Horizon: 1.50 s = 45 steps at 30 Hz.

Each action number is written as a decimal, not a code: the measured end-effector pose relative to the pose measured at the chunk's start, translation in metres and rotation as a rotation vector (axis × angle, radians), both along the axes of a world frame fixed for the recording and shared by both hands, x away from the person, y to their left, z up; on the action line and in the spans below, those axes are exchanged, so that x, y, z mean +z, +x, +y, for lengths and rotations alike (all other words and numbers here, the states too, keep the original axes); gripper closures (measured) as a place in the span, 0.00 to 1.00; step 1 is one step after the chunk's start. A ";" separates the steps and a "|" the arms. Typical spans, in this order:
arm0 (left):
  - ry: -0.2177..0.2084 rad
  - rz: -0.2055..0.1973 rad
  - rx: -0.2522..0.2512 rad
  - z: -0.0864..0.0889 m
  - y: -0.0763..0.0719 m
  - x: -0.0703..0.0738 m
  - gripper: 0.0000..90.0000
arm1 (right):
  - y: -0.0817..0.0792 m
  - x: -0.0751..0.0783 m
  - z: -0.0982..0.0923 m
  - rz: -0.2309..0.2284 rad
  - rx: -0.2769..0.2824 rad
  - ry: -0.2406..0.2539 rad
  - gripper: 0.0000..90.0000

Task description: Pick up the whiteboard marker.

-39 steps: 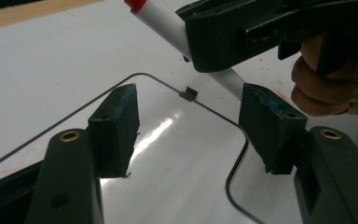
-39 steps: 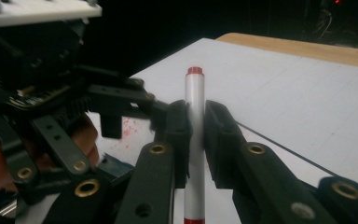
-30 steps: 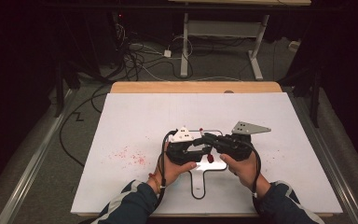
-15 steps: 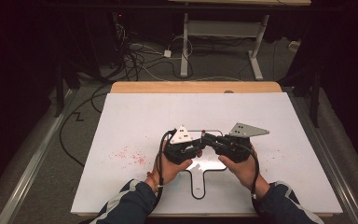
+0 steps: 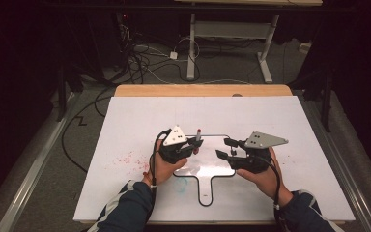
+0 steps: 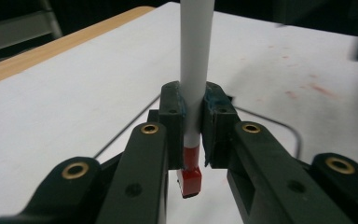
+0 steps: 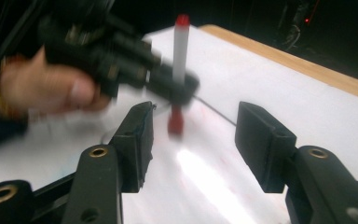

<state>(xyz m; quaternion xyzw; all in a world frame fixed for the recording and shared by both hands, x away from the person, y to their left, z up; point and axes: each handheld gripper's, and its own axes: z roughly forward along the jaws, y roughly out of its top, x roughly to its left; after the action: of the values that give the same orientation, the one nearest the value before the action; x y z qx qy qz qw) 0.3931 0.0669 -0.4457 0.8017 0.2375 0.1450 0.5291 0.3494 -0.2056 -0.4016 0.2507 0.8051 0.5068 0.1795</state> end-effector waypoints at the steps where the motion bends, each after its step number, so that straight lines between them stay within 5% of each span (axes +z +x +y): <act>1: -0.009 0.001 0.022 0.007 0.007 -0.003 0.87 | -0.003 -0.001 -0.004 -0.015 0.003 -0.030 0.52; 2: -0.009 0.001 0.022 0.007 0.007 -0.003 0.87 | -0.003 -0.001 -0.004 -0.015 0.003 -0.030 0.52; 4: -0.005 -0.006 0.060 0.013 0.017 -0.007 0.87 | -0.012 -0.006 -0.015 -0.046 -0.007 -0.108 0.52; 7: -0.006 -0.013 0.079 0.016 0.023 -0.010 0.87 | -0.016 -0.012 -0.026 -0.045 -0.019 -0.136 0.52; 8: 0.030 -0.028 0.107 0.016 0.029 -0.014 0.87 | -0.017 -0.015 -0.029 -0.036 -0.023 -0.137 0.52; 12: 0.042 -0.024 0.135 0.016 0.037 -0.021 0.87 | -0.019 -0.021 -0.036 -0.026 -0.039 -0.162 0.51; 14: 0.079 -0.059 0.181 0.017 0.043 -0.027 0.87 | -0.022 -0.025 -0.039 -0.026 -0.047 -0.184 0.49; 20: 0.054 -0.037 0.214 0.020 0.052 -0.029 0.87 | -0.025 -0.027 -0.042 -0.039 -0.042 -0.202 0.48; 26: -0.005 0.026 0.137 0.013 0.044 -0.030 0.87 | -0.028 -0.027 -0.043 -0.046 -0.035 -0.213 0.47; 31: 0.027 0.020 0.066 0.006 0.031 -0.028 0.88 | -0.030 -0.027 -0.043 -0.055 -0.020 -0.216 0.47; 45: 0.082 0.044 0.028 0.024 0.017 -0.023 0.88 | -0.032 -0.029 -0.037 -0.062 0.013 -0.268 0.46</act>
<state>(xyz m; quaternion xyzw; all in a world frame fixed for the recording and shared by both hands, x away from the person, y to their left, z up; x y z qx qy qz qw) 0.4101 0.0912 -0.4683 0.8223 0.2542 0.1444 0.4882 0.3172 -0.2431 -0.4301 0.2034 0.8612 0.4036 0.2328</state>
